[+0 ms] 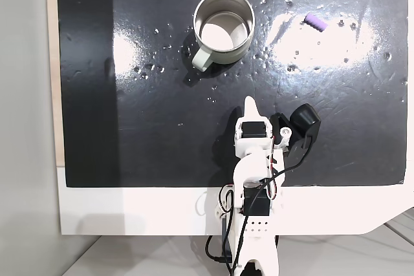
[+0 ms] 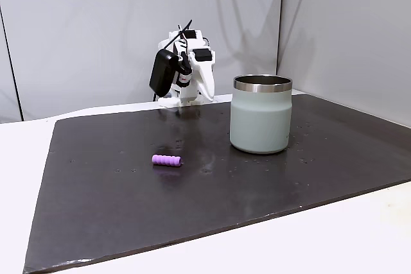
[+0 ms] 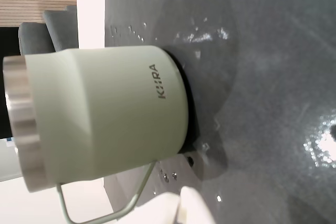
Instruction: Grasp a pengrip and put it in the cup.
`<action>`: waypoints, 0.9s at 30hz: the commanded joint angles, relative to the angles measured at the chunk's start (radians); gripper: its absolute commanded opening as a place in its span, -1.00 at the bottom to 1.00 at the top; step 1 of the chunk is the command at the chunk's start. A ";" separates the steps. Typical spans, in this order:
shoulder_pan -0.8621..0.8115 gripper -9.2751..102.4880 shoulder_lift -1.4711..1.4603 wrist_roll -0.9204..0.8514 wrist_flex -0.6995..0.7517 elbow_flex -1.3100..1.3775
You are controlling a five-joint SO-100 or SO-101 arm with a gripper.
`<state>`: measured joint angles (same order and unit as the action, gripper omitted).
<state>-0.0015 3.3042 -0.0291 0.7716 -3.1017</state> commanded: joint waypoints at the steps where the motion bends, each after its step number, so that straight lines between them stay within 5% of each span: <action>1: 0.003 -0.83 0.015 0.005 0.000 0.003; 11: 0.000 -0.83 -0.055 -0.058 0.072 0.110; 27: -0.058 -0.83 -1.074 -0.049 -0.034 0.856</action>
<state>-0.0430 2.3439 -0.0752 0.7685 -2.4037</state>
